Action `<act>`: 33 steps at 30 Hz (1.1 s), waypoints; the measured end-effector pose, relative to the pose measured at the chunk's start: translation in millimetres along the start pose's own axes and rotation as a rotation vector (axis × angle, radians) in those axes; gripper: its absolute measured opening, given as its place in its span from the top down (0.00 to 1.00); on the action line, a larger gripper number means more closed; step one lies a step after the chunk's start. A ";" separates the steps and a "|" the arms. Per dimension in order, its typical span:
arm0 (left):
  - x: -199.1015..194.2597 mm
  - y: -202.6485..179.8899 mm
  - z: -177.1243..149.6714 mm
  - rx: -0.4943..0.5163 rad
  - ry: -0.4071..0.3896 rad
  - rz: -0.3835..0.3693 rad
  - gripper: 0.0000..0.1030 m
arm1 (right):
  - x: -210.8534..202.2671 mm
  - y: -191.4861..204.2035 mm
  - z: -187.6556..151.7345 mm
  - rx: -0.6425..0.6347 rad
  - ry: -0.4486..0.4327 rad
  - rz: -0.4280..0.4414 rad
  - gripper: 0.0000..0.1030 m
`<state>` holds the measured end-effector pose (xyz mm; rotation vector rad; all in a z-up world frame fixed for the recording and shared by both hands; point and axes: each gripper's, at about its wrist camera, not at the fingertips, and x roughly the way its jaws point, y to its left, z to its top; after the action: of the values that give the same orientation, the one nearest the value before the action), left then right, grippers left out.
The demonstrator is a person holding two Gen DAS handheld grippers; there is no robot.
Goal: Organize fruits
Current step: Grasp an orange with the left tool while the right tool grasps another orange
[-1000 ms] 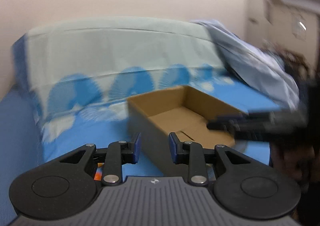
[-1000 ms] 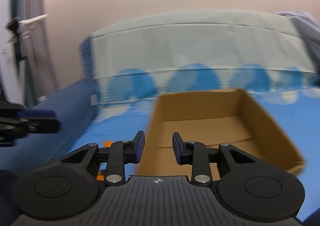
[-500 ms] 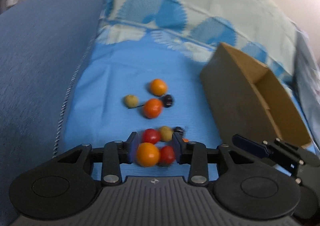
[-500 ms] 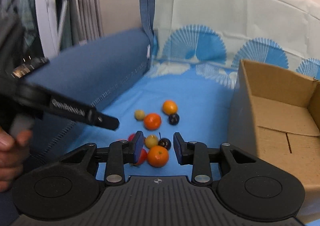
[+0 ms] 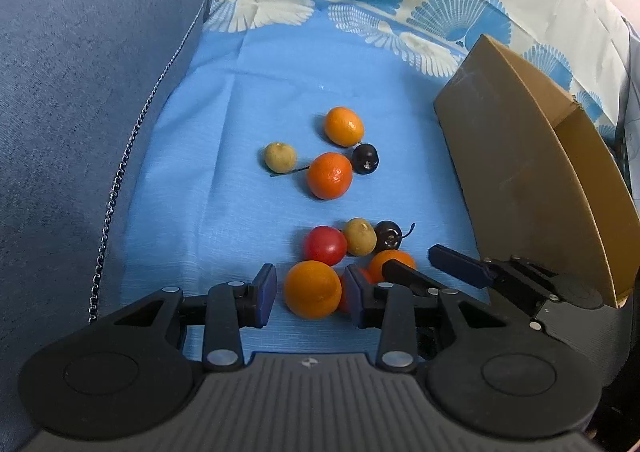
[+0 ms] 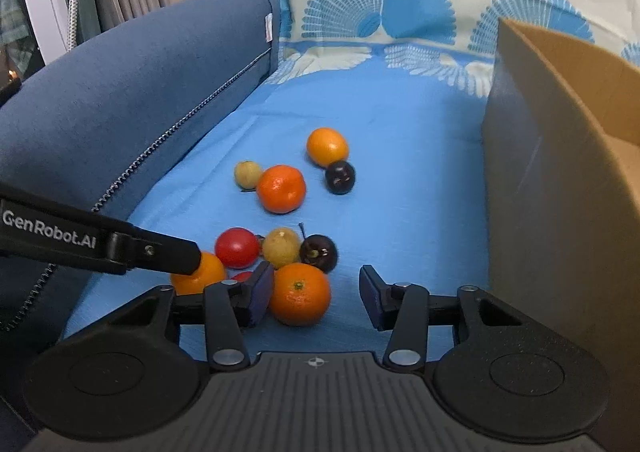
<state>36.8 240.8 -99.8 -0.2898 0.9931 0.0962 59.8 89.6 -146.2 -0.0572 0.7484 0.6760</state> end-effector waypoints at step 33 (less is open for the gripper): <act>20.1 2.5 -0.3 -0.039 0.110 -0.034 0.55 | -22.0 -11.4 -2.4 -0.016 -0.026 0.017 0.79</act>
<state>47.0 242.0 -117.2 -0.3509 1.0962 0.0696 53.3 67.8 -135.9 -0.0560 0.7192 0.6979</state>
